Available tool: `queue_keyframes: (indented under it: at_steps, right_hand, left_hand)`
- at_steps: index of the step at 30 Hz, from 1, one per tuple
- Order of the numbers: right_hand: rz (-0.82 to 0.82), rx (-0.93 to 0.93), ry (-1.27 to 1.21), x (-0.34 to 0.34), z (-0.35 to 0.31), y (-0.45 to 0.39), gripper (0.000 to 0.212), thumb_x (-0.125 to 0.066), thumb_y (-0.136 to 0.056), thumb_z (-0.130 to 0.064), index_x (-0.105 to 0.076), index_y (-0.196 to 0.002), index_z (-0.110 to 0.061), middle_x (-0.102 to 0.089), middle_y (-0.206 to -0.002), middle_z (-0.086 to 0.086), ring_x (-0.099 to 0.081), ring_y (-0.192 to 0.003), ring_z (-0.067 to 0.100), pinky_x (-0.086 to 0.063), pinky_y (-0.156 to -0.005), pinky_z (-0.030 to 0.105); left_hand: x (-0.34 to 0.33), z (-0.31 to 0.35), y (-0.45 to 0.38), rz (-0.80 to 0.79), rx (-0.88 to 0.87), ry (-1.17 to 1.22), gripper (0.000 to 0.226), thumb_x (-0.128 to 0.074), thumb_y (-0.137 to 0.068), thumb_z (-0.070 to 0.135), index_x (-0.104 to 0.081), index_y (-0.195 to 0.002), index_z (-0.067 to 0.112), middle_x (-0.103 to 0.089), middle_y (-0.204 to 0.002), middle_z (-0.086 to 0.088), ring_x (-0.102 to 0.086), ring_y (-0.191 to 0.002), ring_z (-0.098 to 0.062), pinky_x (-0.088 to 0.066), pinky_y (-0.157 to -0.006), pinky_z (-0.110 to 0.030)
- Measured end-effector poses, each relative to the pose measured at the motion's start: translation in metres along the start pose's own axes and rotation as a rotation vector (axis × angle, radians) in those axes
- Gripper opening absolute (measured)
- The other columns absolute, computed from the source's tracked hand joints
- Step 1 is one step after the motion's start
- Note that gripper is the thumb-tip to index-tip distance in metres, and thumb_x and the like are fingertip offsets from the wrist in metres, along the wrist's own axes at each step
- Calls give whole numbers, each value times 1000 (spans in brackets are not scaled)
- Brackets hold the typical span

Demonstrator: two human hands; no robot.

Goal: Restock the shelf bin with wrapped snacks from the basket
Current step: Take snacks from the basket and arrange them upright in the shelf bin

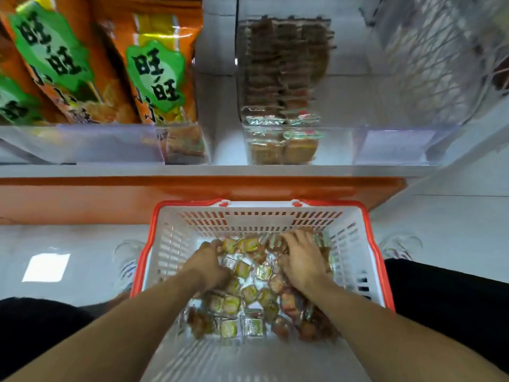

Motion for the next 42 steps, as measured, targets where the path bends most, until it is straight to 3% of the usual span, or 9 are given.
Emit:
queue_keyframes:
  at_steps: [7,10,13,17,22,27,32,37,42]
  right_hand:
    - [-160,26,115,-54,-7,-33,94,-63,-80,6,-24,-154,-36,-29,-155,6,-31,-139,32,-38,-112,50]
    - [-126,50,151,-60,-17,-39,88,-66,-77,7,-34,-149,-34,-30,-143,10,-34,-131,36,-45,-100,49]
    - [-106,91,134,-64,-20,-38,83,-72,-67,8,-44,-139,-24,-32,-137,11,-36,-125,36,-51,-90,44]
    - [-111,195,132,-70,-32,-34,69,-69,-66,6,-50,-128,-17,-39,-131,10,-40,-123,33,-54,-82,42]
    - [-228,268,80,-78,-42,-44,56,-66,-74,-11,-46,-126,-18,-40,-138,4,-38,-127,28,-53,-83,42]
    - [-229,176,92,-83,-52,-51,49,-59,-80,0,-49,-125,-17,-41,-136,6,-38,-128,30,-48,-75,41]
    - [-129,192,-31,-52,-61,-40,31,-64,-80,-24,-52,-109,-22,-52,-120,-1,-47,-117,24,-41,-75,34]
    - [-129,247,-170,44,-94,-20,16,-58,-78,-38,-47,-90,-36,-53,-87,-18,-50,-83,4,-31,-57,23]
    - [8,422,-193,184,-144,34,28,-55,-72,-48,-51,-97,-38,-63,-94,-19,-55,-89,1,-45,-73,29]
  left_hand:
    - [-40,13,-63,57,16,402,64,-82,-80,26,-52,-137,22,-67,-122,-2,-65,-101,-19,-53,-91,-29]
    - [-55,25,-78,38,52,472,41,-82,-80,22,-64,-115,15,-73,-96,-6,-72,-79,-25,-63,-69,-38]
    - [-69,30,-76,-6,99,472,22,-80,-83,26,-60,-92,24,-73,-86,-8,-72,-76,-32,-62,-67,-42]
    - [-76,26,-76,-3,148,504,26,-66,-86,14,-55,-109,18,-71,-96,-15,-71,-85,-37,-62,-73,-48]
    - [-67,12,-73,113,218,491,18,-65,-85,14,-54,-95,22,-62,-81,2,-59,-66,-13,-42,-47,-22]
    - [-46,-8,-61,230,254,436,15,-69,-87,26,-54,-90,25,-65,-85,2,-53,-67,-11,-39,-57,-25]
    - [-23,-20,-44,227,262,483,25,-70,-85,36,-59,-101,21,-68,-93,-2,-64,-84,-22,-43,-68,-28]
    - [1,8,-12,-66,133,692,13,-75,-78,18,-64,-83,15,-69,-76,-5,-63,-67,-20,-48,-62,-24]
    - [63,74,63,-466,-109,554,14,-61,-89,8,-68,-101,5,-75,-92,-17,-71,-81,-21,-60,-82,-36]
Point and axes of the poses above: each hand's wrist, its own y-axis away from the middle knuckle, its own x-axis out of the back of the hand, z = x × y, the point moved 8 cm from there along -y, towards the middle knuckle
